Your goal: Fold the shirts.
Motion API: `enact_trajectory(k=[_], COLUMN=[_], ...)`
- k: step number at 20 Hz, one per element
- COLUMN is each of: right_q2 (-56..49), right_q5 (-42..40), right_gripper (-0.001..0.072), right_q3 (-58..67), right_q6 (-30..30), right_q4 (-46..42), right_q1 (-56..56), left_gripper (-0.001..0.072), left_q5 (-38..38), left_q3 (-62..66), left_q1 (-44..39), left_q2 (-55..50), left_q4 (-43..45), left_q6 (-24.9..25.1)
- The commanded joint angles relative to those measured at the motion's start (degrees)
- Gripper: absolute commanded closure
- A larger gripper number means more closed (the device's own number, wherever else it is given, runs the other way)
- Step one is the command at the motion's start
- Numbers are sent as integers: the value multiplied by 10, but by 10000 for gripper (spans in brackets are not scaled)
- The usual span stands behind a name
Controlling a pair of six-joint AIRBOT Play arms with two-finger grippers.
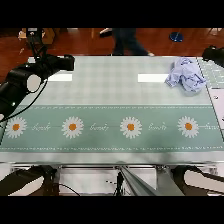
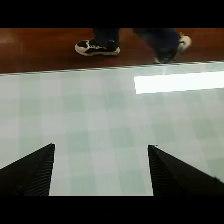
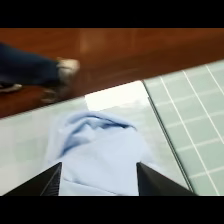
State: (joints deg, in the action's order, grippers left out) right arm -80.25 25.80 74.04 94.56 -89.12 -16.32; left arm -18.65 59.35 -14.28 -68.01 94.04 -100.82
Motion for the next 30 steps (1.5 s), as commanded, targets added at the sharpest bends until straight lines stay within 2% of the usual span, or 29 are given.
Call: enact_trajectory(k=[1, 7, 9, 14, 17, 18, 19, 20, 21, 25, 30], right_q2=[-75, -162, -180, -207, -228, -236, -244, -247, -244, -168, 36], right_q5=[64, 89, 104, 100, 92, 92, 92, 90, 88, 68, 62], right_gripper=[173, 164, 118, 116, 132, 191, 369, 497, 668, 686, 686], right_q3=[59, 68, 68, 68, 68, 68, 68, 68, 69, 70, 70], right_q6=[-35, -62, -78, -139, -138, -138, -138, -138, -138, -141, -141], right_q4=[20, 25, 26, 38, 39, 39, 38, 38, 38, 32, 53], right_q1=[-29, -28, -27, -27, -20, -15, -9, -3, 1, 8, 13], left_gripper=[-13, -13, -13, -13, -13, -13, -13, -13, -13, -13, -13], left_q5=[1, 2, 2, 2, 2, 2, 2, 2, 2, 3, 2], left_q3=[0, 0, 0, 0, 0, 0, 0, 0, 0, 15, 89], left_q1=[1, 1, 1, 1, 0, 0, 0, 0, 0, 0, -9], left_q2=[0, 0, 0, 0, 0, 0, 0, 0, 0, 6, 45], left_q4=[0, 0, 0, 0, 0, 0, 0, 0, 0, 0, 0], left_q6=[0, 0, 0, 0, 0, 0, 0, 0, 0, 0, 0])
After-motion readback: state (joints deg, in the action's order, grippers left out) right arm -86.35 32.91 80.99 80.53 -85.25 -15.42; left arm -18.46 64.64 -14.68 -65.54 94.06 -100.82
